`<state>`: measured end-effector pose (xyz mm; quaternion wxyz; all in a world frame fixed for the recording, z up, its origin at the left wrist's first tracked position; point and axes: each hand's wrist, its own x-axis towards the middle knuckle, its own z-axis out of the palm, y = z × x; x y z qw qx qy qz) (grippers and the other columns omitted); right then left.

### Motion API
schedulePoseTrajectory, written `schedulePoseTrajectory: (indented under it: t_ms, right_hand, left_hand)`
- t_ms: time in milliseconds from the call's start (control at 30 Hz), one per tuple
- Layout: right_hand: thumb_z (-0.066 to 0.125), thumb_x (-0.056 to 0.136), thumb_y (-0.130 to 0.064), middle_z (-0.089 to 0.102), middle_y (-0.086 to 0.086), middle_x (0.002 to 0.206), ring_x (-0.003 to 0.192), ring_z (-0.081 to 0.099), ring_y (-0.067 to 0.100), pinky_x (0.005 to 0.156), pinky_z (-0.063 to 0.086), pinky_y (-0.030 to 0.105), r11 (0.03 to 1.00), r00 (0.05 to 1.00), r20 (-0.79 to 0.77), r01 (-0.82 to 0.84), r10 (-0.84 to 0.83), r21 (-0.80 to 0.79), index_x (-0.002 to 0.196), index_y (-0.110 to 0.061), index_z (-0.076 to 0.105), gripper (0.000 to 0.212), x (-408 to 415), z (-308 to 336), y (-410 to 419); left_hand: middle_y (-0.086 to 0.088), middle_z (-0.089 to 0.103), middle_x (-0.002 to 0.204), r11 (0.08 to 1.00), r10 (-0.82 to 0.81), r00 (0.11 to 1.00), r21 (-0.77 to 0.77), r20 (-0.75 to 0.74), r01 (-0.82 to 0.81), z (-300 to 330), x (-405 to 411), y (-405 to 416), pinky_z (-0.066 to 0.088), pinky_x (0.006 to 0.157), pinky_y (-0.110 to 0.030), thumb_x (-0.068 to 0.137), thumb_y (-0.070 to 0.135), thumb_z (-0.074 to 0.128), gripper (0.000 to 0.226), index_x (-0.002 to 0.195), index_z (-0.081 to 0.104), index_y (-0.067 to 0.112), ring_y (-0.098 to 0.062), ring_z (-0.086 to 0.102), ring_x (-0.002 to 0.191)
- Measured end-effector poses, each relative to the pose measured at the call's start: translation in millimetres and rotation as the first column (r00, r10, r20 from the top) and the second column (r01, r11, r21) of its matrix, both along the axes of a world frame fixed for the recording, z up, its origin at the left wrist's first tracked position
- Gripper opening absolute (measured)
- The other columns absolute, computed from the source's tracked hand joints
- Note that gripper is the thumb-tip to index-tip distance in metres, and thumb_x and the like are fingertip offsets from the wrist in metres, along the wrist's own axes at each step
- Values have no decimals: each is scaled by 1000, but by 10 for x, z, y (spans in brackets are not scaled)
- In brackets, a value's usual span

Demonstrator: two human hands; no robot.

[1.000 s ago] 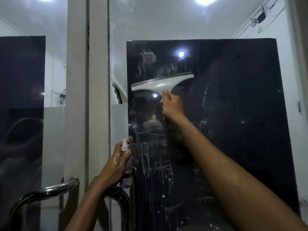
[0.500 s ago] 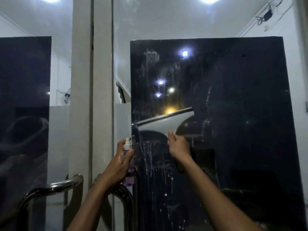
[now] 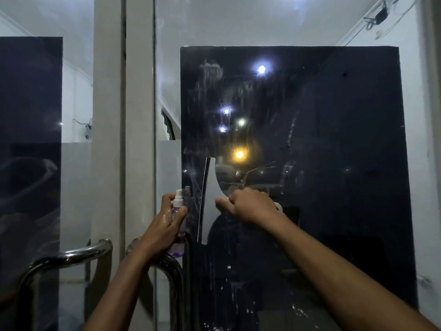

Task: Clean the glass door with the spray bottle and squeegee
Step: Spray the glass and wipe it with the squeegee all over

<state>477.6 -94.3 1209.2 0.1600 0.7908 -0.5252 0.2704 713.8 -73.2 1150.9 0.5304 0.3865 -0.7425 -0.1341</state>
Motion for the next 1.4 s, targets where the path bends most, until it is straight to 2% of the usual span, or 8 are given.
schedulePoseTrajectory:
  t_ms: [100,267,500,667,767,933,1200,1400]
  right_hand:
    - [27,94,-77,64,0,89,82,62,21,78,49,41,993,993,-71,101,-97,66,83,-26,64,64,-231,35,-93]
    - [24,90,-82,68,-6,99,81,60,10,63,38,32,965,978,-52,209,-203,157,106,-34,71,69,-952,96,-138]
    - [16,83,-89,65,-4,129,103,59,19,80,41,41,917,935,-22,352,-354,187,115,-40,66,77,-1767,104,-33]
    - [16,87,-85,69,-9,98,83,59,13,64,37,35,946,946,55,316,-320,74,95,-37,68,71,-1673,70,140]
    - [29,97,-70,62,-6,75,79,60,21,68,42,35,996,933,348,79,-88,41,66,-28,61,61,-1303,111,238]
    - [36,106,-48,71,14,90,93,64,36,87,50,40,993,617,780,-109,109,-53,72,-13,62,55,-482,214,113]
    - [34,106,-48,67,12,85,79,61,27,65,37,31,997,514,855,-6,-62,76,83,-9,66,56,-376,-1023,-121]
    - [35,104,-51,52,-1,55,53,49,14,55,36,31,994,499,866,-70,-33,78,59,-15,50,60,-493,-1467,82]
  left_hand:
    - [-10,66,106,999,34,998,10,46,-35,1,-3,-5,60,80,-55,106,35,39,21,125,31,33,-27,73,87]
    - [-14,67,106,998,50,996,38,76,-53,0,-4,-10,58,82,-60,106,36,38,22,126,30,33,-32,72,87]
    - [-12,68,102,998,19,999,52,45,-21,-16,-8,-14,60,77,-58,104,41,40,25,126,32,33,-30,75,82]
    - [-14,69,99,999,29,998,39,59,-31,-28,-20,-25,60,77,-58,105,39,41,24,127,31,34,-30,74,81]
    - [-15,69,97,999,42,997,23,71,-44,-27,-40,-11,60,75,-57,106,37,40,26,130,29,35,-31,74,80]
    - [-11,67,100,998,56,996,9,74,-57,-20,-55,15,62,74,-54,107,35,39,28,132,28,34,-28,75,81]
    - [-15,68,97,998,57,996,11,71,-58,-26,-25,-27,62,73,-53,107,36,38,27,131,27,35,-29,74,78]
    - [-11,69,95,996,86,989,-23,118,-84,-48,-27,-35,62,75,-51,106,39,38,27,130,27,35,-25,73,78]
